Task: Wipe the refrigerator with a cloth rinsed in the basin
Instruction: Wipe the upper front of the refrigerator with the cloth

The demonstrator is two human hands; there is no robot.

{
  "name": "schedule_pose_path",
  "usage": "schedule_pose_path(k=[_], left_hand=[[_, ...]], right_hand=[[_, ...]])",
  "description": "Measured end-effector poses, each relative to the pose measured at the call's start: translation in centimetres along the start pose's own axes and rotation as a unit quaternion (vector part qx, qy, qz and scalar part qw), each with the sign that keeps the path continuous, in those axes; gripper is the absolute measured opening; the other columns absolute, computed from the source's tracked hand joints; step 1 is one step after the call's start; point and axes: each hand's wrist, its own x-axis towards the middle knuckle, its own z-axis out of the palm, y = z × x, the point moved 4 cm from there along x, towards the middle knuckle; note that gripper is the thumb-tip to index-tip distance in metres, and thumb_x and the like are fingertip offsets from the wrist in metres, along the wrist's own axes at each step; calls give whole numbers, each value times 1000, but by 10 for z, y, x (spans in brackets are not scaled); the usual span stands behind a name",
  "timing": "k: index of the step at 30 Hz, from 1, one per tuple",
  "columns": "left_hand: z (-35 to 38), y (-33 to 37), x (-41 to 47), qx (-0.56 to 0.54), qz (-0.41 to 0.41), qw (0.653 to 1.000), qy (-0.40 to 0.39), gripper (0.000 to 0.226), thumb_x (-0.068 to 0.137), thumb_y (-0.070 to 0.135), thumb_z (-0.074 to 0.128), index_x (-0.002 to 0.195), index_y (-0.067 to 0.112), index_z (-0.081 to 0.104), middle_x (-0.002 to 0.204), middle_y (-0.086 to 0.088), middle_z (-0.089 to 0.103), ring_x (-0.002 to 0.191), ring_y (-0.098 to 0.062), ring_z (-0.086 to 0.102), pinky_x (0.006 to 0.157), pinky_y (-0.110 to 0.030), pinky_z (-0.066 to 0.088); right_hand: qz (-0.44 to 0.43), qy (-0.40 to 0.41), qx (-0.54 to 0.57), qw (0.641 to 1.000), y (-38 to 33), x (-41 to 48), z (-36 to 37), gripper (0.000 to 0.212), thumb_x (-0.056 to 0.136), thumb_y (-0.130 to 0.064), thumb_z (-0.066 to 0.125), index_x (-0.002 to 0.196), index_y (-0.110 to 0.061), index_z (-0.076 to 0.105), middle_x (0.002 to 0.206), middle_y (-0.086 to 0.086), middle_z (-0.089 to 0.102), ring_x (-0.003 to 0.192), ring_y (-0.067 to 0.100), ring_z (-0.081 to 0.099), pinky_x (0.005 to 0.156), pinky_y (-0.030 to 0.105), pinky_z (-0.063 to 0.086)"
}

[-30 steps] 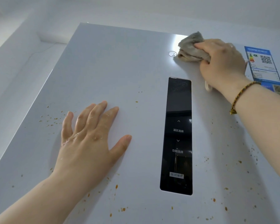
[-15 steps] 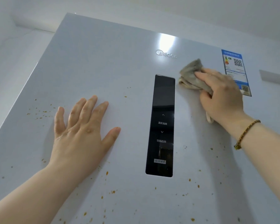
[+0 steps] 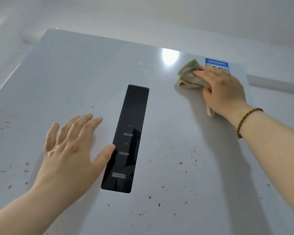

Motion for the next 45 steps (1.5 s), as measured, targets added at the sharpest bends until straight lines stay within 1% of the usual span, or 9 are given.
schedule_pose_path(k=[8, 10, 14, 16, 20, 25, 32, 38, 45], left_hand=[[32, 70, -17, 34, 64, 997, -32, 58, 78, 55, 35, 127, 25, 44, 132, 9, 47, 128, -6, 23, 108, -23, -5], [38, 83, -18, 29, 67, 997, -33, 60, 79, 56, 34, 128, 24, 45, 131, 12, 44, 128, -5, 22, 108, -24, -5], [50, 94, -19, 53, 69, 995, -51, 61, 84, 61, 27, 125, 21, 49, 131, 1, 54, 126, -8, 26, 108, -27, -2], [56, 99, -18, 65, 77, 993, -62, 65, 86, 64, 20, 123, 20, 50, 129, 0, 56, 125, -9, 28, 107, -29, 1], [58, 101, -17, 80, 70, 992, -64, 64, 84, 61, 28, 121, 16, 55, 128, -2, 57, 123, -10, 29, 106, -30, 3], [57, 101, -17, 93, 74, 990, -72, 72, 87, 64, 12, 122, 16, 53, 128, -2, 57, 122, -11, 31, 106, -31, 4], [58, 102, -16, 87, 70, 991, -70, 76, 85, 67, 11, 119, 16, 56, 126, -2, 57, 121, -11, 32, 105, -30, 6], [59, 103, -17, 83, 62, 993, -60, 74, 86, 67, 12, 119, 17, 54, 125, -2, 57, 121, -11, 31, 105, -26, 5], [61, 103, -19, 78, 54, 994, -52, 64, 78, 58, 35, 121, 14, 54, 128, -4, 56, 124, -11, 28, 105, -26, 1]], right_hand=[[108, -41, 16, 993, 44, 22, -1, 48, 90, -4, 37, 135, -20, 41, 142, 6, 39, 124, 34, 36, 100, 42, 30], [56, -32, 37, 997, 33, 8, 0, 47, 90, -6, 39, 134, -21, 44, 142, 4, 41, 124, 33, 38, 100, 40, 30], [-201, 5, 94, 975, -9, -42, 1, 46, 75, -15, 38, 112, -16, 66, 118, 6, 64, 99, 33, 62, 81, 45, 47], [-233, 3, 75, 970, -1, -42, 0, 48, 72, -17, 36, 108, -15, 67, 113, 7, 67, 92, 33, 65, 76, 45, 50], [-77, -14, 47, 996, 52, -8, -5, 48, 87, -5, 41, 132, -21, 49, 141, 2, 46, 122, 31, 44, 98, 40, 35], [33, -23, 47, 998, 71, -9, -12, 47, 90, -9, 41, 134, -22, 45, 143, 1, 41, 125, 32, 38, 101, 40, 30], [-167, -1, 86, 982, 35, -47, -12, 46, 74, -19, 40, 111, -15, 67, 119, 8, 64, 97, 37, 61, 83, 46, 48], [69, -13, 85, 994, 101, -14, -15, 46, 88, -7, 43, 131, -23, 50, 141, 1, 44, 123, 33, 39, 100, 39, 33], [-181, 10, 79, 980, 52, -81, -17, 49, 70, -20, 36, 106, -12, 69, 112, 11, 67, 91, 36, 65, 77, 48, 50]])
